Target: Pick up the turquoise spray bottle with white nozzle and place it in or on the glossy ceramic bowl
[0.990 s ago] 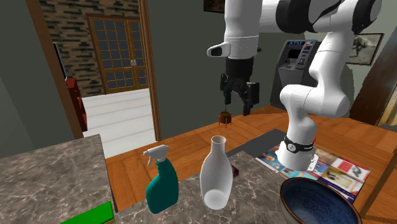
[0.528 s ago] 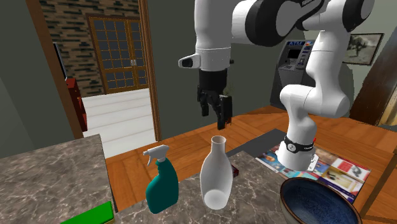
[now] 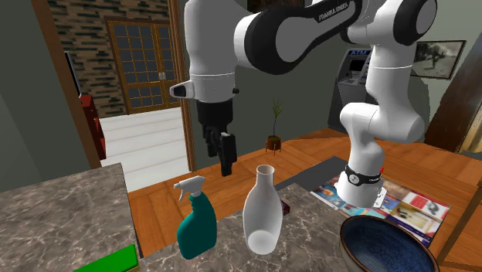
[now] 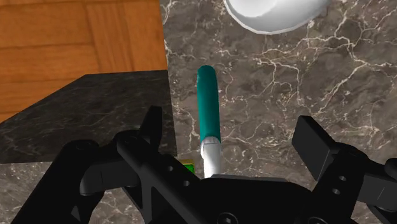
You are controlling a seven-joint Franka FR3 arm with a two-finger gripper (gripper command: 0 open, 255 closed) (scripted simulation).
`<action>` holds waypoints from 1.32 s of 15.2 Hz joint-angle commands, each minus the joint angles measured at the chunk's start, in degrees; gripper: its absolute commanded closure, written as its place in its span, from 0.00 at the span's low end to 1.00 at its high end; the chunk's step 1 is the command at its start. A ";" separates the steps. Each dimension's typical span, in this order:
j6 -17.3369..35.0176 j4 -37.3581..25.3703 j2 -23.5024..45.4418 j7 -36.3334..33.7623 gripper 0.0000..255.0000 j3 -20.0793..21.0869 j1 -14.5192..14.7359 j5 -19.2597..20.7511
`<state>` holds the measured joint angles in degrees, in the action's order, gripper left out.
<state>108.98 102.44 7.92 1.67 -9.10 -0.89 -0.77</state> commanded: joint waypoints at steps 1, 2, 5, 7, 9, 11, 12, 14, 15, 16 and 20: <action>-0.24 -4.89 4.28 0.76 0.00 -0.12 -0.47 -1.04; -0.47 -7.60 6.59 1.10 0.00 -0.13 -0.74 -1.58; -0.18 -10.79 9.82 1.53 0.00 -0.05 -1.19 -2.30; 1.25 -9.62 10.09 1.57 0.00 -0.02 -1.18 -2.36; 2.67 -8.51 10.40 1.62 0.00 0.01 -1.17 -2.43; 4.47 -7.18 10.87 1.69 0.00 0.05 -1.17 -2.54; 4.47 -7.16 10.86 1.69 0.00 0.05 -1.17 -2.54; 4.47 -7.17 10.87 1.69 0.00 0.05 -1.17 -2.54; 4.47 -7.17 10.87 1.69 0.00 0.05 -1.17 -2.54; 4.47 -7.18 10.87 1.69 0.00 0.05 -1.17 -2.54; 4.46 -7.18 10.87 1.69 1.00 0.05 -1.17 -2.54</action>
<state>113.44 95.26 18.80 3.36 -9.05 -2.07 -3.31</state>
